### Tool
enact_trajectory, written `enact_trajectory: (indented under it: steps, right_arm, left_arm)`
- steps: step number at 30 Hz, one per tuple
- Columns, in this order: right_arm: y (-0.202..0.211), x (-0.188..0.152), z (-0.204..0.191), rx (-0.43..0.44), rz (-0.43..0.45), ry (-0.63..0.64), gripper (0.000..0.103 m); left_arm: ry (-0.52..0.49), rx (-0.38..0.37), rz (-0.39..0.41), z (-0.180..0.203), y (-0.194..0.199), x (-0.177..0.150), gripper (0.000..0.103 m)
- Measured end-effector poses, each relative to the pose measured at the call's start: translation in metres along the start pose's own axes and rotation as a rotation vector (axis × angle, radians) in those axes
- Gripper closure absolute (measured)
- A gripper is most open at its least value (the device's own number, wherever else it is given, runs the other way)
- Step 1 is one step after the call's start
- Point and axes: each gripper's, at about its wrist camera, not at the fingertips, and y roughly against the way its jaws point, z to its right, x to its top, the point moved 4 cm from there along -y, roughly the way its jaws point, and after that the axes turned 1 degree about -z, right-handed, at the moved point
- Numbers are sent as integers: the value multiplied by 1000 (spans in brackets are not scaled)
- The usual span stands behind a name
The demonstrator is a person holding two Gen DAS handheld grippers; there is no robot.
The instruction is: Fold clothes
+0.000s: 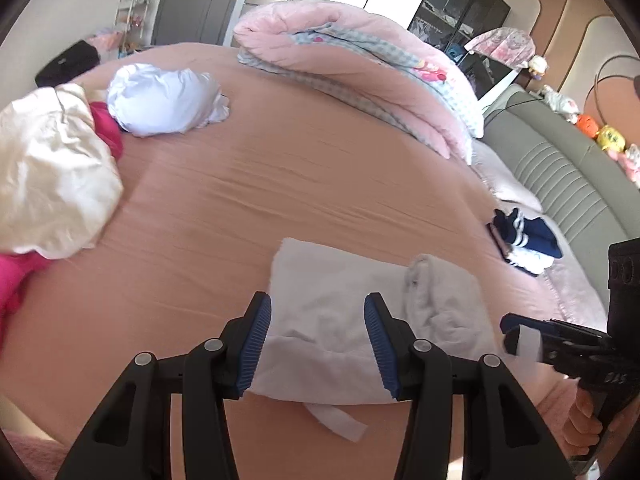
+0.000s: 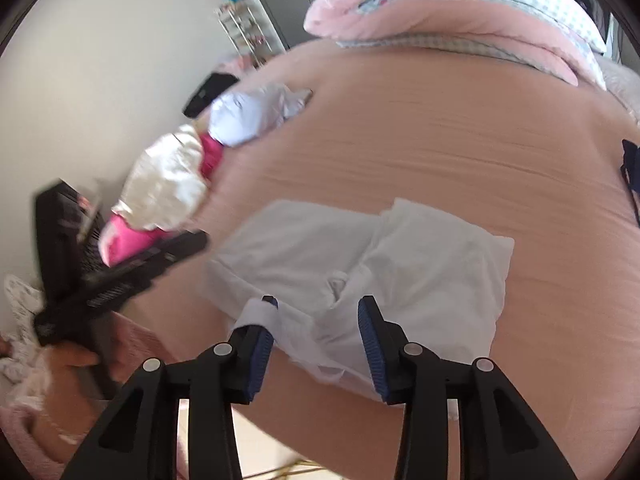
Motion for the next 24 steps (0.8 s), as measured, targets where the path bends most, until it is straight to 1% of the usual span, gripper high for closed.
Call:
enact_trajectory:
  steps: [1, 2, 3, 4, 6, 7, 8, 9, 11, 12, 13, 14, 16, 19, 22, 23, 24]
  right_arm:
    - [9, 1, 6, -26, 30, -19, 54]
    - [18, 2, 13, -52, 61, -37, 54]
    - [28, 2, 20, -78, 91, -56, 53]
    - [29, 1, 29, -123, 97, -75, 53]
    - [13, -6, 53, -252, 40, -112, 54]
    - [2, -12, 65, -303, -5, -127, 53]
    - [-7, -19, 73, -331, -38, -138, 54]
    - [-14, -25, 78, -322, -49, -148, 53]
    - [-25, -35, 79, -277, -67, -168, 54]
    - [-31, -39, 77, -264, -78, -168, 54]
    - [-37, -42, 75, -250, -89, -168, 53]
    - [-41, -45, 73, -240, -93, -164, 54]
    - [-43, -45, 67, -223, -88, -140, 53]
    - [-44, -44, 66, -221, -77, -124, 52]
    - [-45, -43, 69, -193, -70, -167, 52]
    - [-44, -44, 70, -183, -69, -179, 52]
    - [-41, -47, 73, -176, -69, -188, 52]
  left_arm:
    - [6, -48, -21, 7, -7, -1, 58]
    - [12, -96, -43, 14, -15, -3, 58]
    - [12, -128, -73, 23, -24, -6, 58]
    - [12, -158, -104, 31, -33, -10, 58]
    - [12, -203, -167, 47, -50, -19, 58]
    - [11, -209, -192, 53, -57, -22, 58]
    - [7, -208, -207, 58, -61, -25, 58]
    - [26, -230, -218, 60, -63, -25, 58]
    - [72, -280, -239, 62, -64, -27, 57]
    - [95, -306, -250, 63, -64, -27, 55]
    - [95, -283, -251, 62, -65, -27, 45]
    - [92, -254, -250, 61, -66, -27, 40]
    - [85, -195, -249, 58, -68, -27, 40]
    - [106, -191, -270, 61, -76, -33, 40]
    - [117, -236, -266, 72, -79, -33, 41]
    - [102, -224, -262, 77, -80, -32, 41]
    - [81, -205, -245, 80, -78, -31, 48]
